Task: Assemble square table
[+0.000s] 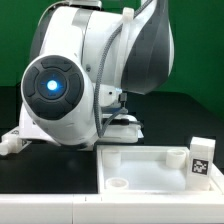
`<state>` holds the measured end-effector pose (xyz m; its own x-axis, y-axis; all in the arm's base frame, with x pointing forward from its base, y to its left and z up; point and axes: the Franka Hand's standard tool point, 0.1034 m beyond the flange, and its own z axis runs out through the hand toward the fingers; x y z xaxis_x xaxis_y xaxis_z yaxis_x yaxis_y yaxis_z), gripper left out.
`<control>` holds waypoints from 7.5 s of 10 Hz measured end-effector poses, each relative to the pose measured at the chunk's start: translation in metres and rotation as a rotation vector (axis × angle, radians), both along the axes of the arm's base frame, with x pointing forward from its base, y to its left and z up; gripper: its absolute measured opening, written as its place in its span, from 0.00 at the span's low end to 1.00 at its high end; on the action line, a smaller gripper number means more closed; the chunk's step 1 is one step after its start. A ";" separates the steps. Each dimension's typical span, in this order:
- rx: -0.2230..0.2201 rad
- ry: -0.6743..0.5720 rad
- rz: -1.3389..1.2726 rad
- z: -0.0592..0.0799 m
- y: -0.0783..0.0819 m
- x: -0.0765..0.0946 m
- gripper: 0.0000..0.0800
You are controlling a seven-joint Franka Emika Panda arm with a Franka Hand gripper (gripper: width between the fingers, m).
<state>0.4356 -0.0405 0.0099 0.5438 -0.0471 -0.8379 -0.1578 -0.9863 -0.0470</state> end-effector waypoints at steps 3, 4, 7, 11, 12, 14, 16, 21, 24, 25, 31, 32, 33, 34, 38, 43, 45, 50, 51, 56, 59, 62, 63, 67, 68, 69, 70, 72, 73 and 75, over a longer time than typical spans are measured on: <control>0.010 -0.067 0.006 0.061 0.024 0.029 0.36; 0.011 -0.163 0.000 0.079 0.028 0.039 0.36; -0.012 -0.342 -0.012 0.082 0.026 0.038 0.36; -0.027 -0.609 0.001 0.114 0.038 0.080 0.36; -0.022 -0.662 0.015 0.130 0.039 0.090 0.36; -0.046 -0.784 0.024 0.133 0.038 0.097 0.36; -0.080 -0.930 0.021 0.131 0.034 0.103 0.36; -0.123 -1.326 0.056 0.155 0.026 0.151 0.36; -0.172 -1.407 0.083 0.149 0.016 0.147 0.36; -0.175 -1.401 0.080 0.143 0.011 0.145 0.36; -0.161 -1.415 0.037 0.137 0.019 0.180 0.36; -0.161 -1.416 0.037 0.137 0.019 0.180 0.36; -0.161 -1.415 0.037 0.137 0.019 0.180 0.36; -0.165 -1.419 0.037 0.134 0.020 0.180 0.36; -0.174 -1.449 0.052 0.115 0.035 0.193 0.36; -0.178 -1.413 0.048 0.088 0.037 0.190 0.36; -0.180 -1.410 0.047 0.087 0.036 0.190 0.36; -0.188 -1.413 0.053 0.077 0.036 0.189 0.36; -0.187 -1.408 0.055 0.073 0.038 0.188 0.36; -0.196 -1.421 0.063 0.068 0.040 0.188 0.36; -0.172 -1.368 0.052 0.068 0.040 0.185 0.60; -0.124 -1.201 -0.052 0.078 0.043 0.183 0.80; -0.102 -1.114 -0.096 0.079 0.046 0.186 0.81; -0.087 -0.970 -0.096 0.072 0.041 0.195 0.81; -0.087 -0.967 -0.097 0.071 0.041 0.194 0.66; -0.088 -0.967 -0.099 0.071 0.041 0.194 0.47; -0.095 -0.966 -0.111 0.071 0.040 0.194 0.37; -0.113 -0.959 -0.145 0.070 0.038 0.194 0.37; -0.174 -0.939 -0.253 0.069 0.037 0.194 0.37; -0.264 -0.908 -0.413 0.068 0.034 0.195 0.36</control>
Offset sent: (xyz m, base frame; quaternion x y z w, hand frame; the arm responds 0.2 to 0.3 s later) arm 0.0170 0.0269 0.0937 0.0463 0.1612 0.0273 0.9855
